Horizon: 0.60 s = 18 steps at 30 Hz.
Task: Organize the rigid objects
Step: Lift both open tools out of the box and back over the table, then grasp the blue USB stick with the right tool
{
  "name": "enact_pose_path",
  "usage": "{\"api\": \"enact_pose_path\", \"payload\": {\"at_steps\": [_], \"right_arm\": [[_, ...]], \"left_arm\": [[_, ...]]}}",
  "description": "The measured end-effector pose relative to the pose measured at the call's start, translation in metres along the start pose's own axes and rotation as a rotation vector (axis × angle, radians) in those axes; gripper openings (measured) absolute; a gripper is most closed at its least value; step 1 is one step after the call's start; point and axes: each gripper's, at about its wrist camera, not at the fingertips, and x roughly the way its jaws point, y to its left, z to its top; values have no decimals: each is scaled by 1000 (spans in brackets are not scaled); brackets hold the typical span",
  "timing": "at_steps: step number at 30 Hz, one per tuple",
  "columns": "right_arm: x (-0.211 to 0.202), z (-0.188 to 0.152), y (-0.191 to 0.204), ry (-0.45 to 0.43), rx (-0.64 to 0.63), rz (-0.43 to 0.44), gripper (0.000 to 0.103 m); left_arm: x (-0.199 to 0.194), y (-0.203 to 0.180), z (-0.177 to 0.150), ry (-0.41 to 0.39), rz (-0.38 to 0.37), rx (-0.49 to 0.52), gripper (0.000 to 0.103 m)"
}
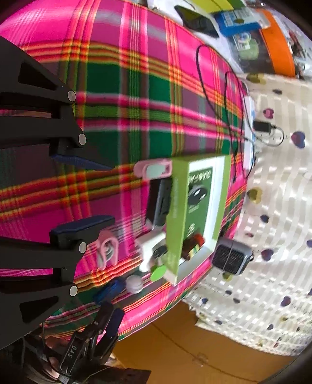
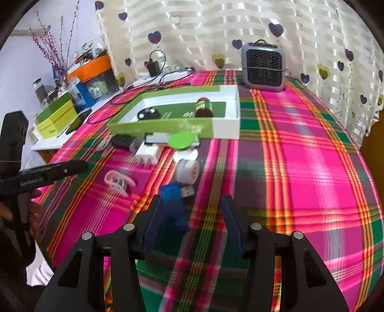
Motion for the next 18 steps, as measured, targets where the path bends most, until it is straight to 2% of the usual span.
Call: {"api": "enact_pose_path", "payload": {"at_steps": [8, 18], "right_arm": [[15, -9, 19, 56, -84, -17, 51], [17, -8, 22, 40, -91, -58, 49]], "left_arm": [[8, -17, -7, 26, -46, 42, 37], [16, -32, -4, 38, -98, 112, 37]]}}
